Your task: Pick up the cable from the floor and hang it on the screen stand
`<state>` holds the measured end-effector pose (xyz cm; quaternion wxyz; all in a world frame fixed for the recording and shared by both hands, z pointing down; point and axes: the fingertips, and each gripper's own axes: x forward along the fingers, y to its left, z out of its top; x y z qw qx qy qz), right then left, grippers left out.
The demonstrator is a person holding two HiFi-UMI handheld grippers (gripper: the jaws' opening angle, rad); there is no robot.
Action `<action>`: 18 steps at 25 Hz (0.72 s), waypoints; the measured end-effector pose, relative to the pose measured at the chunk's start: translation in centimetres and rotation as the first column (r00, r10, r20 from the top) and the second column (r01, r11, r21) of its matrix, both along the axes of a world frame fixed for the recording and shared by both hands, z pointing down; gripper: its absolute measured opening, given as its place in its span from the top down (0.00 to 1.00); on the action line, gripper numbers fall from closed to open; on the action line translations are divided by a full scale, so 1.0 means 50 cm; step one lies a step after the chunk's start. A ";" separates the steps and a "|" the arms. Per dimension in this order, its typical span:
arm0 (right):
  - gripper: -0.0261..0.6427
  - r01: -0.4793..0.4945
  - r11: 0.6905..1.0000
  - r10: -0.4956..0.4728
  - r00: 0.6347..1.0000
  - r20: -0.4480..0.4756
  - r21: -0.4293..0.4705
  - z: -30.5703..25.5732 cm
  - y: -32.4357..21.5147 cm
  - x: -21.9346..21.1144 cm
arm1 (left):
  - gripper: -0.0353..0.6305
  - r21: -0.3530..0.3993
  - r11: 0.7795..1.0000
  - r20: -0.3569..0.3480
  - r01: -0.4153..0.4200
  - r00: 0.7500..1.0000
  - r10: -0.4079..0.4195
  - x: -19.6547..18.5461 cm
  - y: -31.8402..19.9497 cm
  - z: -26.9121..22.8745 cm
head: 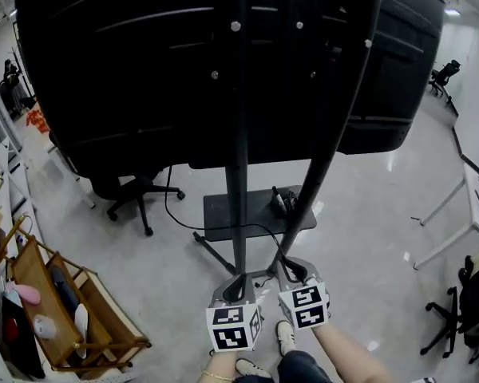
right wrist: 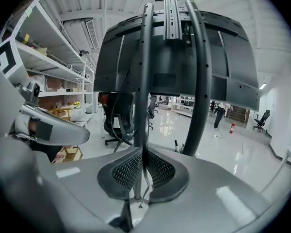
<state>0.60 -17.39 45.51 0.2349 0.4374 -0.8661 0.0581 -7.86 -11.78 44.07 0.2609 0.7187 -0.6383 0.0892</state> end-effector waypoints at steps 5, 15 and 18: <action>0.93 -0.021 0.994 0.021 1.000 0.005 0.104 -0.177 -0.058 0.033 | 0.94 0.084 0.994 0.063 -0.074 0.996 0.069 0.043 -0.091 -0.171; 0.93 -0.055 0.956 0.037 0.997 0.065 0.290 -0.516 -0.168 0.149 | 0.94 0.255 0.953 0.128 -0.163 0.983 0.134 0.152 -0.229 -0.457; 0.93 -0.054 0.931 0.028 0.997 0.077 0.361 -0.618 -0.205 0.176 | 0.94 0.314 0.929 0.186 -0.194 0.973 0.140 0.187 -0.276 -0.544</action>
